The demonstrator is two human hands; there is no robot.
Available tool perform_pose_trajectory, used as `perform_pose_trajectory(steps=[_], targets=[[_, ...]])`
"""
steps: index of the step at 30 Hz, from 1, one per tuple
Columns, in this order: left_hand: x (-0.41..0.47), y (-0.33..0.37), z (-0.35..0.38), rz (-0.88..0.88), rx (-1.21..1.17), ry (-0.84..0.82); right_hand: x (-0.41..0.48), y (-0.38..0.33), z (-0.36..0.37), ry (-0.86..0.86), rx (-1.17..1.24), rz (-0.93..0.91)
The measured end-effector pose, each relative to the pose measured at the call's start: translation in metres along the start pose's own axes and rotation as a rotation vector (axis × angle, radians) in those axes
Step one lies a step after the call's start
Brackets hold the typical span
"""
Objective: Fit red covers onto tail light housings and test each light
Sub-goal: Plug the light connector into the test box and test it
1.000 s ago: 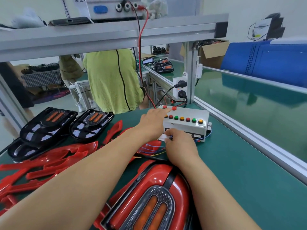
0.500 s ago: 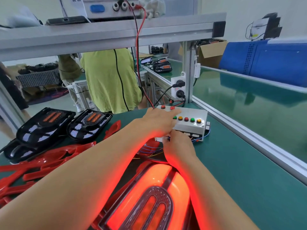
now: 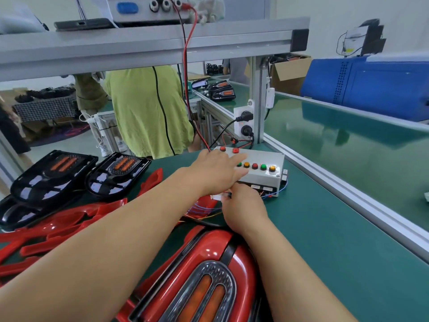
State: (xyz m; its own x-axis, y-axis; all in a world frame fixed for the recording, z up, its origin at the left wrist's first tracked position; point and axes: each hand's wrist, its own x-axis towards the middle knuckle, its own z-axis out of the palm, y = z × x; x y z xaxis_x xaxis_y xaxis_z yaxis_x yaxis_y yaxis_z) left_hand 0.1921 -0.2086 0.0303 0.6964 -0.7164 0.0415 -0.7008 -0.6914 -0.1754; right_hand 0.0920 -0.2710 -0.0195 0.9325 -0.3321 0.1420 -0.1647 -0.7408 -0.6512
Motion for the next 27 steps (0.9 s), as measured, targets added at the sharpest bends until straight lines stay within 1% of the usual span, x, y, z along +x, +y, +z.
perform_pose_trajectory(steps=[3, 5, 7, 11, 19, 24, 27], targets=[[-0.005, -0.008, 0.001, 0.085, -0.209, -0.031, 0.0, 0.001, 0.0, -0.009, -0.004, -0.012], [-0.008, -0.013, 0.001, 0.156, -0.273, -0.019, 0.0, 0.001, 0.0, -0.014, -0.006, -0.016], [-0.006, -0.015, 0.003, 0.182, -0.23, -0.015, 0.001, 0.001, 0.0, -0.016, 0.001, -0.012], [0.008, -0.012, 0.004, 0.159, -0.126, -0.099, 0.002, 0.003, 0.001, -0.01, 0.021, 0.013], [0.021, -0.009, 0.007, 0.193, -0.185, -0.156, 0.004, 0.006, 0.002, -0.013, 0.036, 0.036], [0.02, -0.007, 0.011, 0.179, -0.214, -0.153, 0.005, 0.007, 0.003, -0.02, 0.035, 0.083], [0.019, -0.007, 0.011, 0.187, -0.212, -0.159, 0.004, 0.007, 0.002, -0.023, 0.035, 0.077]])
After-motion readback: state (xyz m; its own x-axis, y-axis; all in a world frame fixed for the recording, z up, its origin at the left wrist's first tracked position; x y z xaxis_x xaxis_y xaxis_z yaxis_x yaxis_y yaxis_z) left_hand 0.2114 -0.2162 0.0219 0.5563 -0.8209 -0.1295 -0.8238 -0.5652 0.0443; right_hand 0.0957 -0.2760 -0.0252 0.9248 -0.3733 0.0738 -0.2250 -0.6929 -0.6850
